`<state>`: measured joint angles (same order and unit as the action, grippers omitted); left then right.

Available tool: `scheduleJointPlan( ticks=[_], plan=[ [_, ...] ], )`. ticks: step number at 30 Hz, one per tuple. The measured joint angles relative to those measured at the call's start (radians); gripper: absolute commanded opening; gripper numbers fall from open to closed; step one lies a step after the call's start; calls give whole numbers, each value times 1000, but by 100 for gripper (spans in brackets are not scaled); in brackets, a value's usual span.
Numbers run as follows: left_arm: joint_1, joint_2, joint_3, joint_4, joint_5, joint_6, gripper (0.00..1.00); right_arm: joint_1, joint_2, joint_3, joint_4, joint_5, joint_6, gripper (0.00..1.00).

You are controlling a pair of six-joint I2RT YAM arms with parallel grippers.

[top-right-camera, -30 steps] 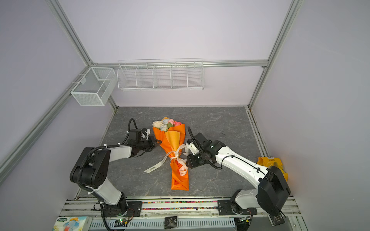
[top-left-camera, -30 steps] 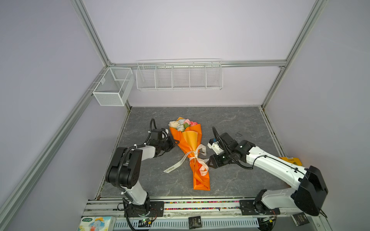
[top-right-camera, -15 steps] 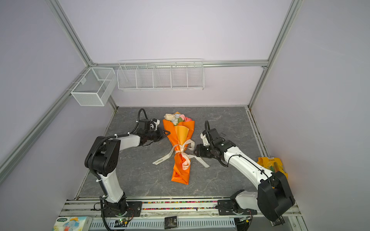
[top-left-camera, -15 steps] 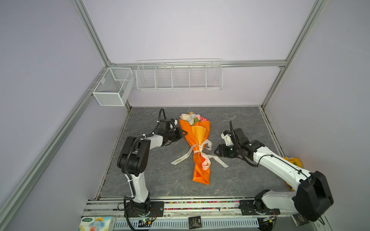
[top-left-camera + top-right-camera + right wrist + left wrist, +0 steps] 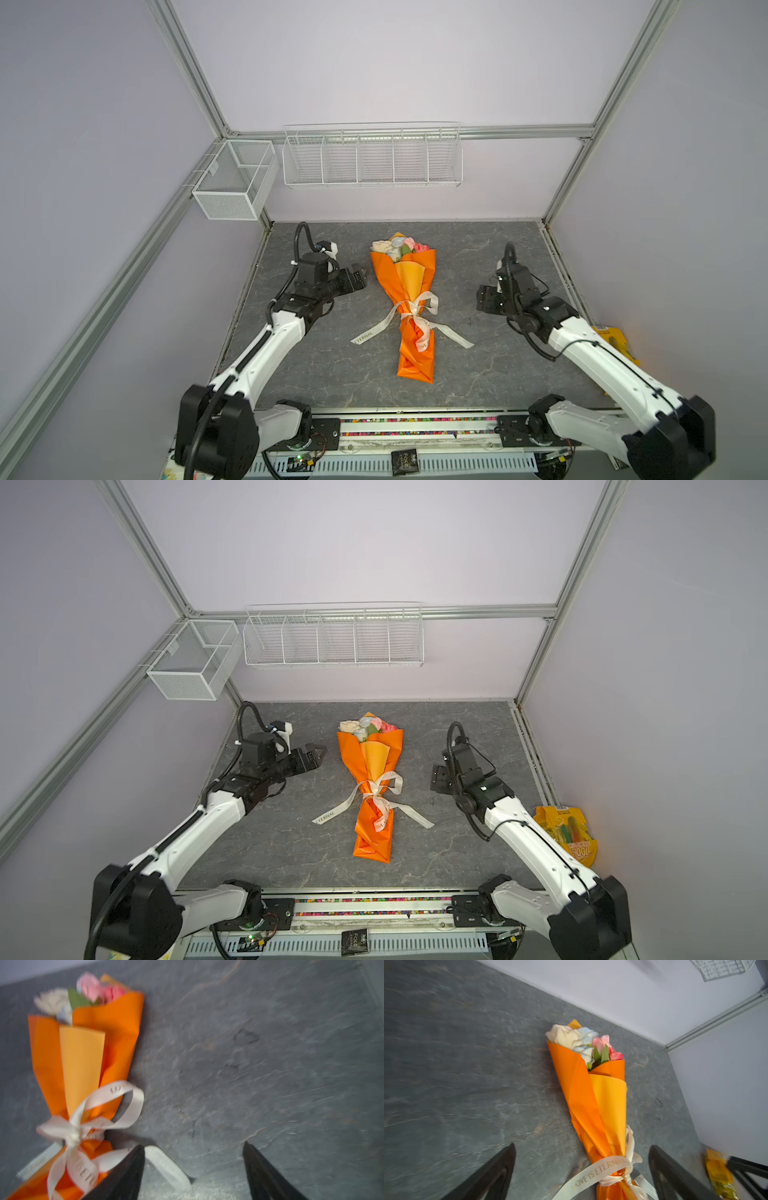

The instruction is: Tie the bouquet of fake flowers

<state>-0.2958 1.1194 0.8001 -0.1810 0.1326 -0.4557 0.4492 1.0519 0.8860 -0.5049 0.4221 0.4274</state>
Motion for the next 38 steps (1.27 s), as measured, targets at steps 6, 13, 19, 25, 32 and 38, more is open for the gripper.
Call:
scheduleJointPlan(
  ticks=[6,13,19,25,32,38],
  plan=[
    [66,-231,-197,20,-388,63,99,-203,67,-113,251,193,-152,89],
    [122,-31,-274,177,-592,258,99,-343,423,-261,644,18,-346,89],
    [143,158,-365,428,-584,391,99,-430,472,-370,991,-266,-443,89],
    [248,254,-455,833,-401,416,99,-465,485,-541,1263,-360,-453,88],
    [274,417,-451,1011,-319,408,99,-445,484,-516,1352,-303,-451,88],
    [274,415,-411,1023,-319,408,99,-445,484,-516,1357,-288,-450,88]
  ],
)
